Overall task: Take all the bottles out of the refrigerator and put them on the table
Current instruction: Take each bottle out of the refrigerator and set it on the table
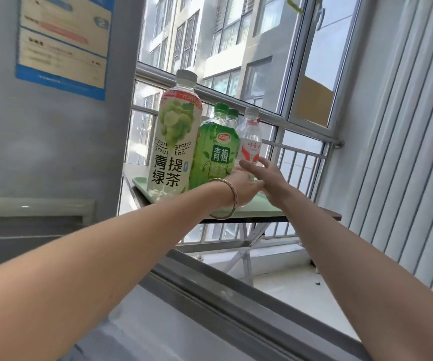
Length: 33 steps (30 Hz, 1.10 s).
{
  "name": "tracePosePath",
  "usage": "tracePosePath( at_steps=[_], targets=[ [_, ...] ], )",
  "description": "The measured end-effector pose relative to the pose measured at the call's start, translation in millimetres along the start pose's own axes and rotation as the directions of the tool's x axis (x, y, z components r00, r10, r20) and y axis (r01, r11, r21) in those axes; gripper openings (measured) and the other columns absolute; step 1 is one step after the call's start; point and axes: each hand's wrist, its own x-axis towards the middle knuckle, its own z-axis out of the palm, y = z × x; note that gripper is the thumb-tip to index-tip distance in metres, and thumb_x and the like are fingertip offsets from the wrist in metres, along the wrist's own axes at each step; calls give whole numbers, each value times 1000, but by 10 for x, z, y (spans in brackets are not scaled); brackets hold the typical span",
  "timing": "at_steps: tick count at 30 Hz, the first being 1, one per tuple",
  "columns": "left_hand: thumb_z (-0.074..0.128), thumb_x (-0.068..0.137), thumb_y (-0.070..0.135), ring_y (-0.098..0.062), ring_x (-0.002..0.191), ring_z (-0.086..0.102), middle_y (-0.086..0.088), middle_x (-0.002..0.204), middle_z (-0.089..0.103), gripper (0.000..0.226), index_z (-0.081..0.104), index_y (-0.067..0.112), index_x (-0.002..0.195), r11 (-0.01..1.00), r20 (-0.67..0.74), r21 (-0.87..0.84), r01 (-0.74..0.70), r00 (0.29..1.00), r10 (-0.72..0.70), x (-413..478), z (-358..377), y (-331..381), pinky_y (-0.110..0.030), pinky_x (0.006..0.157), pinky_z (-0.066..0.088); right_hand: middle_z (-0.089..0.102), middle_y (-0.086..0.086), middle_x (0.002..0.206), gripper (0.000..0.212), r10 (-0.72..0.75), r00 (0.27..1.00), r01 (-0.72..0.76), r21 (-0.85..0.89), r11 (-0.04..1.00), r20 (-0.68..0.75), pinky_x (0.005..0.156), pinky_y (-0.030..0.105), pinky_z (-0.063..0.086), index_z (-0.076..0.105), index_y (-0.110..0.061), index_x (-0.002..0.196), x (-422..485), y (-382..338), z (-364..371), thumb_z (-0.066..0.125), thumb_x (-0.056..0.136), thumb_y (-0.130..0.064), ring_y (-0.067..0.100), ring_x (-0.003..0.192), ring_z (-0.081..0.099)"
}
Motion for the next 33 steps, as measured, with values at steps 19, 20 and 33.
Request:
tracePosePath(
  at_steps=[19,20,33],
  targets=[
    [57,83,25,-29,86,63,-11,90,70,22,70,10,92,811,-214,442,384,923,-320,-2333,-1475,-810,-29,71,46,61,2,53,25,-198,872,433,-519,737,447,50,28,52,64,-12,64,-1506,-411,2277,56,88,-16,19,48,60],
    [56,84,23,-27,76,60,-9,80,66,19,68,9,83,788,-177,456,415,909,-376,-2482,-1504,-945,-28,64,44,61,2,52,27,-136,863,411,-521,748,486,50,27,52,64,-12,64,-1578,-320,2475,54,89,-15,19,47,59],
    [47,93,13,-26,99,61,-14,123,64,31,61,3,118,509,6,517,688,592,-806,-3057,-535,-2967,-34,92,48,63,18,127,35,330,767,177,-675,716,551,86,30,48,60,-2,123,-2063,1780,3951,55,89,-9,34,118,61]
  ],
)
